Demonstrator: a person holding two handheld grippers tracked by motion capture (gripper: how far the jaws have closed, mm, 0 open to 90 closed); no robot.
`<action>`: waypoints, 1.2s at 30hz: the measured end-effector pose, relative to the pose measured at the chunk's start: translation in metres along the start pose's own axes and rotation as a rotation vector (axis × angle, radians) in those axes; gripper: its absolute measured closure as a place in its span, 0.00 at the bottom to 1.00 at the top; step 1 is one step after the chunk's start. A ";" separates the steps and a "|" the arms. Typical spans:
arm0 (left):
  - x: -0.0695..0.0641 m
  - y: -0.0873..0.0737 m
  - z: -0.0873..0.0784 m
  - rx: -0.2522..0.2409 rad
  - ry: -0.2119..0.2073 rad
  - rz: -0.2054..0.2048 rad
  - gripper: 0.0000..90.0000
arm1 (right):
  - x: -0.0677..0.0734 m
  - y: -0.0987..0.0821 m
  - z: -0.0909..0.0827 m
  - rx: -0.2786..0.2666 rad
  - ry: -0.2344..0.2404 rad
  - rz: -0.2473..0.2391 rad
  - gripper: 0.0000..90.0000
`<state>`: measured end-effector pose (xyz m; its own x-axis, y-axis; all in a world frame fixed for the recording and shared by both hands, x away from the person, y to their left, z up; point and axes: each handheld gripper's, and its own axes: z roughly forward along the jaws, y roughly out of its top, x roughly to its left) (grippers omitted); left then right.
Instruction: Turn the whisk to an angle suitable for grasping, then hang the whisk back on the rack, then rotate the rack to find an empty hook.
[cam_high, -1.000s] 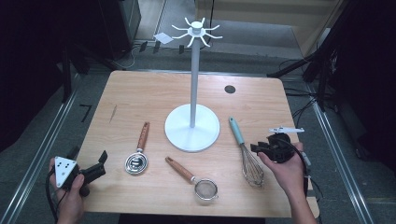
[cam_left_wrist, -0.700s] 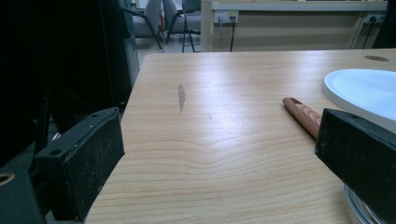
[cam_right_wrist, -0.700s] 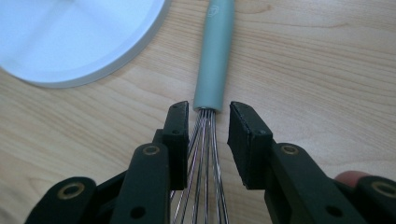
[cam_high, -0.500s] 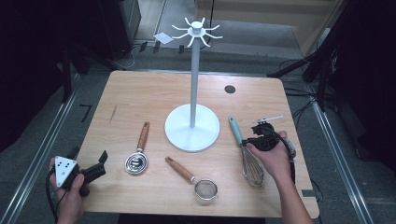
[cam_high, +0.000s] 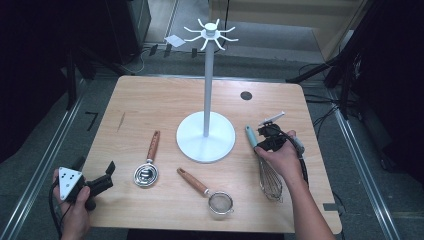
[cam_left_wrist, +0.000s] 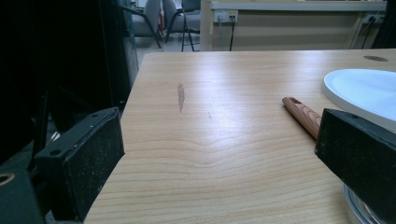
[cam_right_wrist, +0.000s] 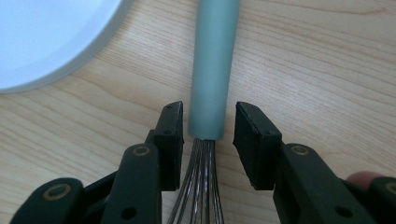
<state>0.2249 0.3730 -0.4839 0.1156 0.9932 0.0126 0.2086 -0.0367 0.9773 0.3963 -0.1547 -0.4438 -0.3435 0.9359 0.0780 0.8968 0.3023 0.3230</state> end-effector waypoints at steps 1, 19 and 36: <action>0.000 0.000 0.000 0.000 0.000 0.000 0.02 | 0.001 0.002 0.001 0.015 -0.010 -0.002 0.72; 0.000 0.000 0.000 0.004 -0.003 -0.002 0.02 | 0.013 0.021 0.027 0.193 -0.084 -0.010 0.77; 0.001 0.000 0.000 0.004 -0.005 -0.003 0.02 | 0.011 0.016 0.012 0.132 -0.001 -0.020 0.79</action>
<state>0.2252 0.3737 -0.4838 0.1200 0.9927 0.0082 0.2126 -0.0338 0.9766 0.4098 -0.1372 -0.4488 -0.3611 0.9297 0.0723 0.9188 0.3416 0.1977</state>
